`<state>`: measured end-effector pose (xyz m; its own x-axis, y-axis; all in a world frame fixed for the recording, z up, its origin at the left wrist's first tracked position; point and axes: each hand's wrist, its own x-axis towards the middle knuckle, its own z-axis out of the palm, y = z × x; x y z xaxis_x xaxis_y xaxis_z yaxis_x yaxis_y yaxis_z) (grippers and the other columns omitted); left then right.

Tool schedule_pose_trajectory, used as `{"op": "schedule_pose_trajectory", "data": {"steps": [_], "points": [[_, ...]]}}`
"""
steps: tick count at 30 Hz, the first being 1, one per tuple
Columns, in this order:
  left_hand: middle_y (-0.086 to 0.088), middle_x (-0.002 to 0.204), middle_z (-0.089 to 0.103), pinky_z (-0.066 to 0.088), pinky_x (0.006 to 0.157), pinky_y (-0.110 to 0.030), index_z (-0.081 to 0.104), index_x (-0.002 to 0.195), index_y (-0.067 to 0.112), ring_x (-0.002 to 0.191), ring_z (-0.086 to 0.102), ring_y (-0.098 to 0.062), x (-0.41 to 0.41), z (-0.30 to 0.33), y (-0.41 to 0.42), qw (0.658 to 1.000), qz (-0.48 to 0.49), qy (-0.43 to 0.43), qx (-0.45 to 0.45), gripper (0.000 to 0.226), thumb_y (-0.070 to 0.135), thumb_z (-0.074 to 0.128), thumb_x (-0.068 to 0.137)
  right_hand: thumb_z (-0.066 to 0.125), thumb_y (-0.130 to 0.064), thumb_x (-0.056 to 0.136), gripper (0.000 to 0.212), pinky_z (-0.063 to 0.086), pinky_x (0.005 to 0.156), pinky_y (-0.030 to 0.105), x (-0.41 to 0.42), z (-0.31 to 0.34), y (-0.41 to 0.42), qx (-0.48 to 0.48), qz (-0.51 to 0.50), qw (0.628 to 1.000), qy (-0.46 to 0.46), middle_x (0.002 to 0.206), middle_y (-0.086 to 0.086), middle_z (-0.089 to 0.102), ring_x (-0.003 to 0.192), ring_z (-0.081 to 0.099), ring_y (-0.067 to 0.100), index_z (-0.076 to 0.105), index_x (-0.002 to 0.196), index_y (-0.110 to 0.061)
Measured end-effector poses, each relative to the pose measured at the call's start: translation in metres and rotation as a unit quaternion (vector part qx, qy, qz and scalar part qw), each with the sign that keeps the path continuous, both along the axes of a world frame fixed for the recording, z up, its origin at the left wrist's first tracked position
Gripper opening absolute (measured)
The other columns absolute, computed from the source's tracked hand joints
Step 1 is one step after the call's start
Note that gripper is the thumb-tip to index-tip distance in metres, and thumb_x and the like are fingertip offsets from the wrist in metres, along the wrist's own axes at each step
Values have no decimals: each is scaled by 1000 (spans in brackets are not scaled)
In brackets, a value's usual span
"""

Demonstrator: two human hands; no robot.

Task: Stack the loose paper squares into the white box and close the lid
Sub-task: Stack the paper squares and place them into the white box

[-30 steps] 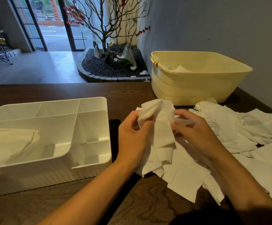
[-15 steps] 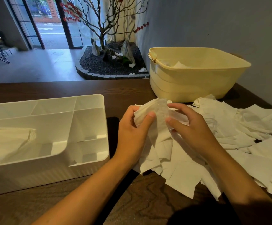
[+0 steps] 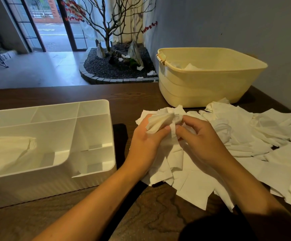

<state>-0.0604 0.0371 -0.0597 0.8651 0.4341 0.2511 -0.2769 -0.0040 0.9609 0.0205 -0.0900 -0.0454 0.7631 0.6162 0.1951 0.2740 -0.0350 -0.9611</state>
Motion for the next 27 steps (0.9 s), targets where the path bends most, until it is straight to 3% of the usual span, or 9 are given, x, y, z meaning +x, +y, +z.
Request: {"op": "schedule_pose_trajectory", "data": {"steps": [4,7,10,12,15,17,20,24,27], "points": [[4,101,71,51,82,-18,67,114,17,96,66,-4,0,-1,4,998,53,-11,32,23,8,66,94,61,-23,97,21,56,92,34,0,2,-3,38,-29,999,-1,109,-17,68,111,62,11,68,113,-35],[5,101,71,49,79,-14,68,112,18,95,66,-1,-1,0,6,995,90,-28,33,23,7,68,92,66,-16,93,34,52,93,23,-3,5,-6,32,-71,990,-119,115,-21,66,114,59,4,62,115,-41],[3,108,71,50,82,-14,69,116,16,100,65,-2,-2,2,3,993,99,-35,50,29,5,71,90,70,-13,90,44,50,92,16,-4,5,-6,25,-60,987,-147,118,-22,64,116,57,1,58,119,-43],[-2,118,69,51,86,-18,68,118,24,107,65,-7,-2,3,4,993,99,-46,55,36,6,72,88,72,-15,89,44,49,90,13,-4,3,-5,2,-58,985,-161,118,-22,63,115,57,0,57,120,-43],[-4,129,64,52,92,-22,69,104,53,115,63,-11,-4,6,3,990,94,-68,82,49,7,76,86,73,-16,88,42,48,81,7,-6,3,-4,-24,-49,987,-154,107,-24,66,108,59,-2,58,113,-46],[-1,128,65,51,91,-20,66,116,46,115,63,-8,-6,7,0,989,84,-69,98,47,12,77,85,70,-14,89,34,48,74,6,-7,6,-4,-26,-28,990,-138,97,-22,70,100,62,-5,63,106,-42],[4,111,69,51,86,-19,62,119,19,104,65,-4,-6,6,0,991,72,-72,86,38,23,78,85,65,-7,91,28,53,74,15,-9,11,-4,30,-17,997,-73,95,-11,72,94,66,4,70,104,-32],[5,105,70,53,91,-27,60,111,18,103,67,-10,-2,2,3,995,71,-54,52,25,26,70,89,61,0,91,33,58,88,44,1,14,-7,88,-59,993,50,100,3,75,100,69,25,72,104,-27],[4,109,72,56,87,-29,60,119,20,103,69,-10,0,1,1,998,37,-19,36,22,26,63,98,61,-10,95,25,56,93,49,4,14,-6,72,-11,989,129,106,4,76,101,72,26,69,113,-25]]}}
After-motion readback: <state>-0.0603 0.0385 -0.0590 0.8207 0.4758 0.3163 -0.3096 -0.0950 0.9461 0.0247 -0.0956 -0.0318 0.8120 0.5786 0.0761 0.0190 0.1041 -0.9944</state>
